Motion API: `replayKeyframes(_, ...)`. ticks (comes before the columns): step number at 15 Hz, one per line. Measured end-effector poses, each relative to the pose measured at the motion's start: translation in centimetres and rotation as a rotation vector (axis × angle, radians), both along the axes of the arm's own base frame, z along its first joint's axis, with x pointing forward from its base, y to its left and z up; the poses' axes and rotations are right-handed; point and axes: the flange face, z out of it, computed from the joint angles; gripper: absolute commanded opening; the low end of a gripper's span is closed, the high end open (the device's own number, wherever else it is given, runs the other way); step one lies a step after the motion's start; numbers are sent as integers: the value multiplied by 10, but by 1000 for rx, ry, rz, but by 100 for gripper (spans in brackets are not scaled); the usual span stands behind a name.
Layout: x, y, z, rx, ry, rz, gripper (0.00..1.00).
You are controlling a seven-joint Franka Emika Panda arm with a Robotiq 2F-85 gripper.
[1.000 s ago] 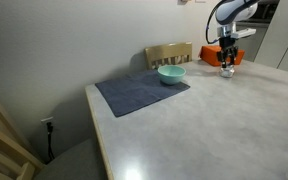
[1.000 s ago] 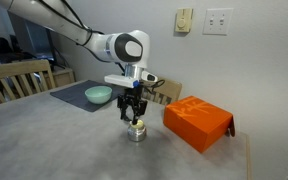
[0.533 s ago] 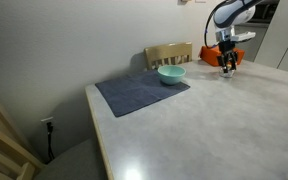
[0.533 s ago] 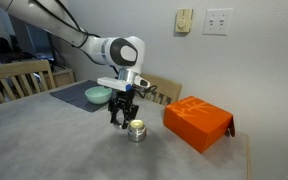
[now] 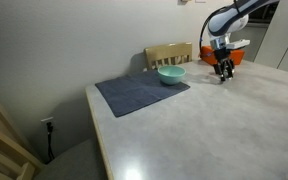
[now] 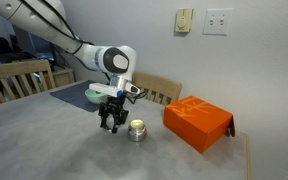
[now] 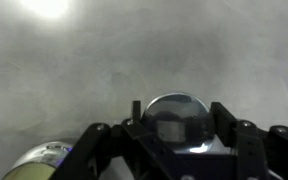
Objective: Take the lid off the bottle and put it on the table
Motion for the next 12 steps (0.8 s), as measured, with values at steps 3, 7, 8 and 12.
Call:
replayKeyframes(3,0,16,-15,1,2,26,44)
replayKeyframes(7,2,28,-20,-21,0,64,44)
replayKeyframes(8,2,30,-20,-26,0,72,44)
replayKeyframes(12,5,36,-19,-38,-10,92,98)
